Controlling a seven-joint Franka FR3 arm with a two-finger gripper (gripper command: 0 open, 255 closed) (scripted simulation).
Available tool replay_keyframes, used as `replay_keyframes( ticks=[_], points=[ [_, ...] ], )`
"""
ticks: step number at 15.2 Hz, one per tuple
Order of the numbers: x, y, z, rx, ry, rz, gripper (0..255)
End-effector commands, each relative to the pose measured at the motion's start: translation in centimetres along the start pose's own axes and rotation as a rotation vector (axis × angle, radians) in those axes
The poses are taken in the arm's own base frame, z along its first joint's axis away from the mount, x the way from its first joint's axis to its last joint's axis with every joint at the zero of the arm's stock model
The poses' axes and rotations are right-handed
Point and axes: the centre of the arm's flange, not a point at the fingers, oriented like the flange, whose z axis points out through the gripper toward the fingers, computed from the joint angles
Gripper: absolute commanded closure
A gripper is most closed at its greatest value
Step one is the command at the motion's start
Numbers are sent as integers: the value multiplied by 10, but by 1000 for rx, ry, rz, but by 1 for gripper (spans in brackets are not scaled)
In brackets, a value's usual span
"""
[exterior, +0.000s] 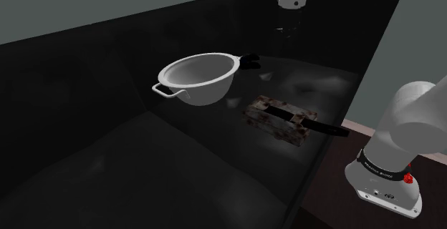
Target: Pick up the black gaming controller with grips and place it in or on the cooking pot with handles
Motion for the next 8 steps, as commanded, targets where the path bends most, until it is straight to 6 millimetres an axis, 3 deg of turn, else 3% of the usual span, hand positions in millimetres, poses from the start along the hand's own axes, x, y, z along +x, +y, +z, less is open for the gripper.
replay_keyframes(
  ticks=[1,8],
  points=[
    [24,8,11,3,7,6,0],
    [100,35,50,16,28,29,0]
  ],
)
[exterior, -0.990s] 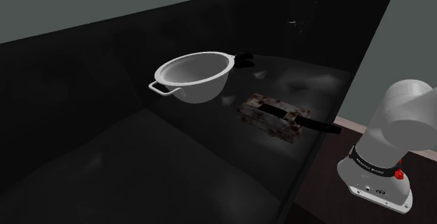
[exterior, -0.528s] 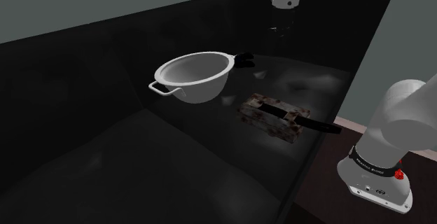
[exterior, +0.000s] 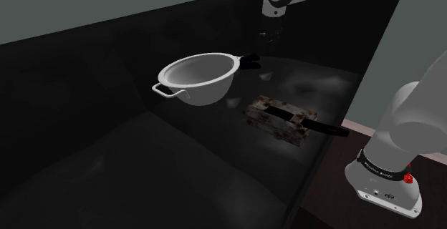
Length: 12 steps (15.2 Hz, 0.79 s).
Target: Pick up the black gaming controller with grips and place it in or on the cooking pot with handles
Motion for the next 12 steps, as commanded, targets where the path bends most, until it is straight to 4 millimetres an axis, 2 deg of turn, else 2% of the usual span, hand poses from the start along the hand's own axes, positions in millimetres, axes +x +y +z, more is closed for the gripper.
replay_keyframes(
  ticks=[1,7,12],
  points=[
    [24,7,12,3,7,6,0],
    [90,31,46,14,25,26,0],
    [94,32,69,14,26,27,0]
  ],
)
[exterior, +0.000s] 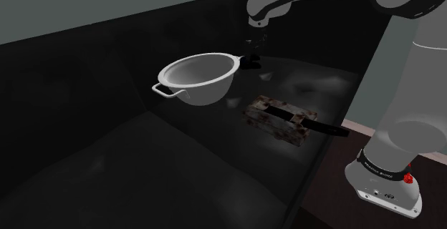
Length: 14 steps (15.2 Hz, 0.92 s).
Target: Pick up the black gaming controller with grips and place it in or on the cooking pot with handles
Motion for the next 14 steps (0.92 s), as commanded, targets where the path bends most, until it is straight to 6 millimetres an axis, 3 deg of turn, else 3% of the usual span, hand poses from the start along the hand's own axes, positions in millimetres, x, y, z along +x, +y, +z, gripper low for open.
replay_keyframes(
  ticks=[1,3,11,12,14],
  points=[
    [1,0,10,0,1,0,0],
    [1,0,24,0,1,0,0],
    [1,0,24,0,1,0,0],
    [1,0,24,0,1,0,255],
    [1,0,24,0,1,0,255]
  ],
)
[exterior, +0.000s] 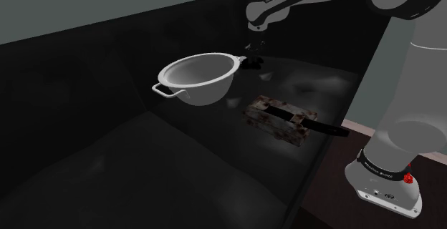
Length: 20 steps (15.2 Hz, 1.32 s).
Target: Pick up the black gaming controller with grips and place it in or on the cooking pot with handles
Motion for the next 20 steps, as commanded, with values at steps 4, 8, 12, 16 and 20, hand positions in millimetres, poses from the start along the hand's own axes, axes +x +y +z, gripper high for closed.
replay_keyframes(
  ticks=[4,8,12,16,20],
  points=[
    [-1,-2,5,-1,-13,1,255],
    [-1,0,1,-1,-13,1,255],
    [1,-1,-20,-1,-13,1,255],
    [-9,1,-19,-2,-26,-7,0],
    [-25,3,-7,-4,-47,-18,0]
  ],
)
